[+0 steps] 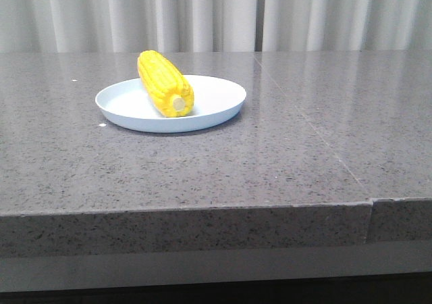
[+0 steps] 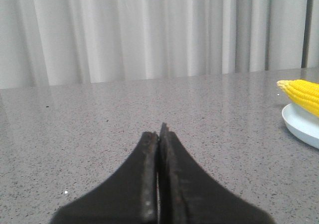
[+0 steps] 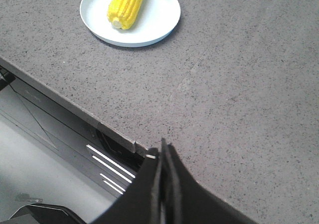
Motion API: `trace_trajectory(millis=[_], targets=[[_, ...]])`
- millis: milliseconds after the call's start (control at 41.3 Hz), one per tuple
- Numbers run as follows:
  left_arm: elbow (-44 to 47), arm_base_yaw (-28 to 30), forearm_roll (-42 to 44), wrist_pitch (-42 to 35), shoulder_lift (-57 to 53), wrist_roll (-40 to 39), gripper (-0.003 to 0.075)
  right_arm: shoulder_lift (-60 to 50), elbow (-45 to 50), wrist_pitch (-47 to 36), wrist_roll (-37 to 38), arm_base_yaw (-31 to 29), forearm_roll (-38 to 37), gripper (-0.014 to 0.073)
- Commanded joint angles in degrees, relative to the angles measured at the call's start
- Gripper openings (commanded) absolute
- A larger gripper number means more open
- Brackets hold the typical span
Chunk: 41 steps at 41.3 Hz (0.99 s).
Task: Place corn on plate with both arms
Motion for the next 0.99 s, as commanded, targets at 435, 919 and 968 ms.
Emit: trace_trajectory(millis=[435,919,968], targets=[[0.1,-0.5,-0.5,-4.8,-1.2,-0.7,-0.0020,0.2,-1.4,-3.7,-0.3,-0.1,-0.6,-0.0068],[0.1,-0.5,-0.5,-4.8,-1.2,-0.7,-0.0020,-10.0,14.5,-20.0,-0.3,-15.3,3.1,-0.0068],[0.1,-0.5,-0.5,-4.8,-1.2,-0.7,-0.0020,-12.9,18.7,-25.1,-0.3,-18.0,4.4,-0.0068]])
